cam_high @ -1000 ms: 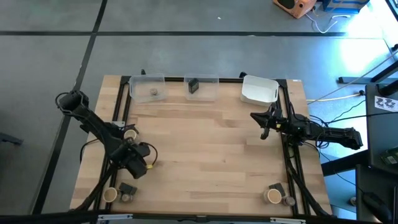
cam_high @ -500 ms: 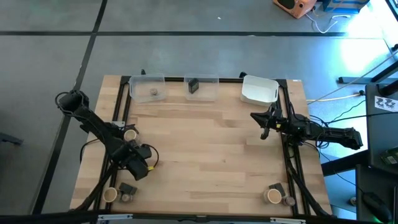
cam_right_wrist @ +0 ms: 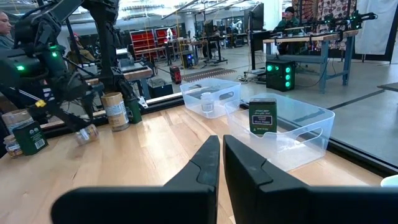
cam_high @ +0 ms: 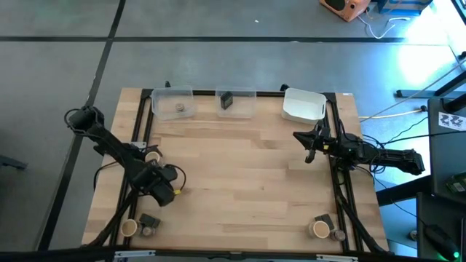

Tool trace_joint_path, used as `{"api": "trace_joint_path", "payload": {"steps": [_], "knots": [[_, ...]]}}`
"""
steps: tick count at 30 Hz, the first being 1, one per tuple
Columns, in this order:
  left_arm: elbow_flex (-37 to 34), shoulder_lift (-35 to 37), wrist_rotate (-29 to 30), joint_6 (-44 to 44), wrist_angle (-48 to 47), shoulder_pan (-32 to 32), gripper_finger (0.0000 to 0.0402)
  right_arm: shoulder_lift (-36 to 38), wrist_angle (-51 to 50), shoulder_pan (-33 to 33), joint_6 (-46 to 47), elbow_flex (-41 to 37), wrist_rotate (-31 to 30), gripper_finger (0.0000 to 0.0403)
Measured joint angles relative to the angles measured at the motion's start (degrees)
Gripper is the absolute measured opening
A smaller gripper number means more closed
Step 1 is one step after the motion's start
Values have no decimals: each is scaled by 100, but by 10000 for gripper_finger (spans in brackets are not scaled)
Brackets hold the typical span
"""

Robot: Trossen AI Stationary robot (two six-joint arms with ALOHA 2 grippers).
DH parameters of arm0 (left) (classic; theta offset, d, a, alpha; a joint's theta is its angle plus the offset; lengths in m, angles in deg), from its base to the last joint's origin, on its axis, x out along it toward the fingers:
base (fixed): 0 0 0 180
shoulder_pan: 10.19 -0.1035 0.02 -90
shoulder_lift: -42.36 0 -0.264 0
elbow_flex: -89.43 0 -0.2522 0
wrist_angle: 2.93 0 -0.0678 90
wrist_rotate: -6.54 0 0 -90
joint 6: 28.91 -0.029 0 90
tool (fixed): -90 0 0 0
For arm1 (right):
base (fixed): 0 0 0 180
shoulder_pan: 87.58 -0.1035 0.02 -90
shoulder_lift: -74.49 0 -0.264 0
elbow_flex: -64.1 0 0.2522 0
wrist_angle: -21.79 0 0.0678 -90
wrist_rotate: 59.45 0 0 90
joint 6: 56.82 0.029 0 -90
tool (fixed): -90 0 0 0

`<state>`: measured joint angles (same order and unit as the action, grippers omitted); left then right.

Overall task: Sort spices by type
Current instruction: Put the top left brown seasoning bottle into the left transparent bin

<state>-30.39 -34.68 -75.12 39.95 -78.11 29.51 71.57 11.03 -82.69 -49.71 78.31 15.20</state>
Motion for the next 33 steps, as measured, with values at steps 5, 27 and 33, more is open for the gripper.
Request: {"api": "trace_joint_path", "payload": {"steps": [5,27,33], "knots": [[2,0,-2,18,-35,-87,233,0,0,1,2,1,0,23],[-406,229,-386,4982,397,-223,233,0,-9,0,1,0,85,23],[-706,229,-382,5009,852,-233,233,0,-9,0,4,2,98,23]]}}
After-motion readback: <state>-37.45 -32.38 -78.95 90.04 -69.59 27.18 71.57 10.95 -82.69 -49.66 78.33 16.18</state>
